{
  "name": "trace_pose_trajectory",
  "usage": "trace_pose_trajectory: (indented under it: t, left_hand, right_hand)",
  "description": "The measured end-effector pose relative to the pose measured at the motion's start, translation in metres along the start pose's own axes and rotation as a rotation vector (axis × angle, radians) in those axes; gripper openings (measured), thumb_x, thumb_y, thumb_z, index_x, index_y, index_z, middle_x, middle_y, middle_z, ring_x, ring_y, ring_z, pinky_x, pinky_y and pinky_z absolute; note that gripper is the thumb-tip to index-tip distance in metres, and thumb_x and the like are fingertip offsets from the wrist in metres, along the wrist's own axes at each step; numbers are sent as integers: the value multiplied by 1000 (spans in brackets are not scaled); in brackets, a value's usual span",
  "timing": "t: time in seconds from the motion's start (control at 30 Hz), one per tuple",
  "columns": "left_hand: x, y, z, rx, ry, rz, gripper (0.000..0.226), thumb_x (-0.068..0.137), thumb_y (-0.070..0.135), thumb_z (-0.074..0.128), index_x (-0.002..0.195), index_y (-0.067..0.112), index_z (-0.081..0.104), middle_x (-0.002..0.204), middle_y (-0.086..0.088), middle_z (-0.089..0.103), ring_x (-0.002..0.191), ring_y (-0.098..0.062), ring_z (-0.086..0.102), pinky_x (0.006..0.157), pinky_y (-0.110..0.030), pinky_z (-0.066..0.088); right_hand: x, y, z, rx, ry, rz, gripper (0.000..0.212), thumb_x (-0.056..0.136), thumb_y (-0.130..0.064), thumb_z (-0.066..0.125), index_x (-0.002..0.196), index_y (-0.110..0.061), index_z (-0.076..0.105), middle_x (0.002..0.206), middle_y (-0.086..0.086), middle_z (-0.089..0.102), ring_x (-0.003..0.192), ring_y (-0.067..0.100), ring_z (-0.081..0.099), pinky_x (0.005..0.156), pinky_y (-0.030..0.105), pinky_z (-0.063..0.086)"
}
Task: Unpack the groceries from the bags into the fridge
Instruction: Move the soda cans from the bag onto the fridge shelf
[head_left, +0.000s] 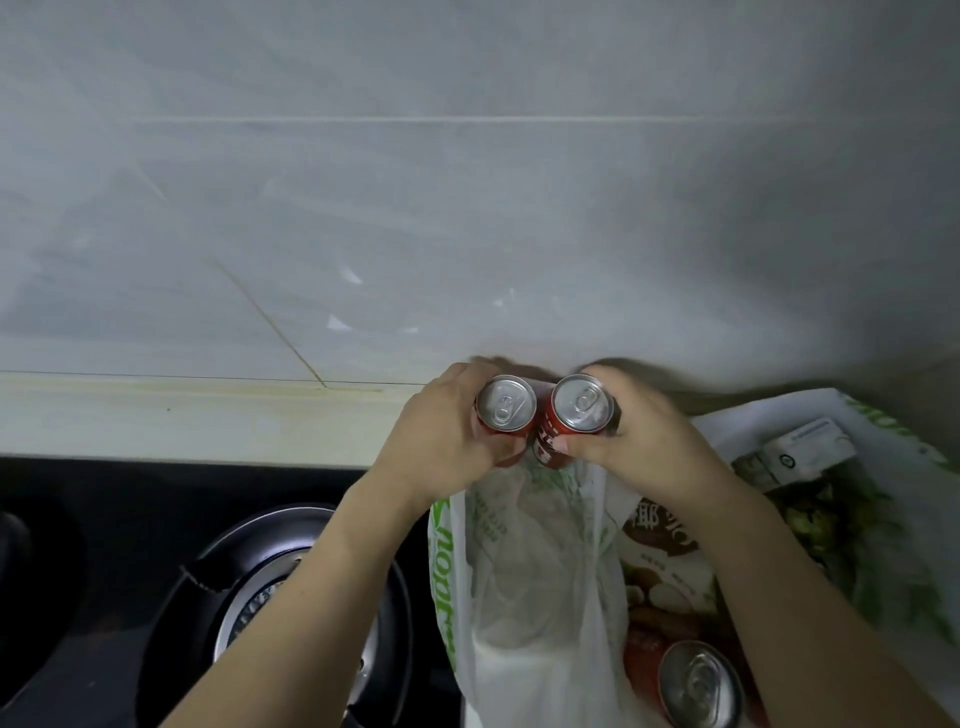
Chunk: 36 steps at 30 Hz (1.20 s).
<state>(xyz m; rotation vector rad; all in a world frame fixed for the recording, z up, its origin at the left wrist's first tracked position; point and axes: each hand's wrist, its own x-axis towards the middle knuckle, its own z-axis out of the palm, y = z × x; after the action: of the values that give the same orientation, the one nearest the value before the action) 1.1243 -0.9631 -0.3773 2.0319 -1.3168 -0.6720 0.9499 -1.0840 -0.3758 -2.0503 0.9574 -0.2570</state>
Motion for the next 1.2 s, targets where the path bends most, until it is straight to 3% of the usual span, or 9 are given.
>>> trace_pose_trajectory:
  t: [0.17, 0.37, 0.43, 0.57, 0.63, 0.73, 0.8, 0.97, 1.2]
  left_hand:
    - [-31, 28, -23, -151, 106, -26, 53, 70, 33, 83, 117, 33, 57, 117, 17, 58, 107, 3, 54, 89, -13, 40]
    - [-87, 87, -71, -381, 265, 91, 45, 69, 20, 86, 105, 27, 60, 98, 8, 69, 95, -12, 66, 86, -30, 52]
    - [-110, 108, -84, -493, 335, 134, 44, 68, 20, 83, 105, 23, 59, 94, 7, 69, 86, -11, 65, 78, -26, 52]
    - [-157, 146, -107, -672, 459, 217, 42, 72, 18, 77, 109, 18, 56, 87, 12, 68, 79, -5, 64, 69, -17, 50]
    - [-179, 162, -115, -718, 504, 255, 44, 72, 20, 76, 111, 14, 56, 89, 11, 69, 81, -7, 66, 71, -19, 51]
    - [-207, 175, -125, -748, 537, 266, 48, 70, 34, 73, 112, 19, 56, 102, -5, 71, 94, -26, 69, 82, -43, 58]
    - [-224, 181, -130, -757, 565, 255, 47, 67, 39, 69, 110, 25, 56, 102, -10, 69, 94, -32, 69, 83, -50, 58]
    - [-259, 186, -136, -673, 662, 230, 42, 69, 44, 71, 106, 29, 59, 90, 1, 71, 80, -23, 71, 74, -42, 60]
    - [-287, 188, -140, -602, 741, 190, 39, 71, 48, 72, 102, 26, 62, 86, 4, 71, 77, -21, 71, 73, -43, 60]
  right_hand:
    - [-35, -25, -25, 135, 107, 9, 52, 62, -34, 89, 101, -47, 57, 99, -19, 68, 94, 1, 65, 90, 35, 53]
    - [-89, -82, -58, 378, 240, -113, 49, 63, -28, 89, 107, -26, 66, 100, -7, 72, 96, 8, 67, 90, 36, 54]
    - [-110, -102, -68, 503, 284, -174, 48, 63, -29, 88, 105, -21, 66, 100, -1, 73, 94, 14, 68, 86, 35, 55]
    - [-154, -147, -79, 740, 350, -264, 32, 77, -14, 79, 103, -21, 63, 95, -7, 70, 83, 0, 67, 68, 14, 51]
    - [-173, -166, -81, 787, 342, -290, 27, 81, -16, 74, 103, -24, 62, 98, -4, 71, 86, 5, 69, 70, 19, 54]
    - [-197, -190, -77, 816, 343, -318, 23, 82, -24, 75, 101, -27, 64, 102, 6, 72, 94, 25, 71, 82, 39, 57]
    - [-210, -203, -73, 839, 367, -341, 21, 79, -29, 74, 98, -30, 65, 98, 7, 72, 90, 29, 71, 82, 42, 57]
    - [-233, -229, -58, 807, 403, -391, 30, 70, -47, 75, 95, -35, 66, 96, 5, 72, 89, 30, 70, 86, 52, 57]
    - [-252, -243, -43, 769, 358, -433, 35, 69, -53, 72, 96, -32, 65, 95, 4, 72, 88, 29, 71, 85, 55, 56]
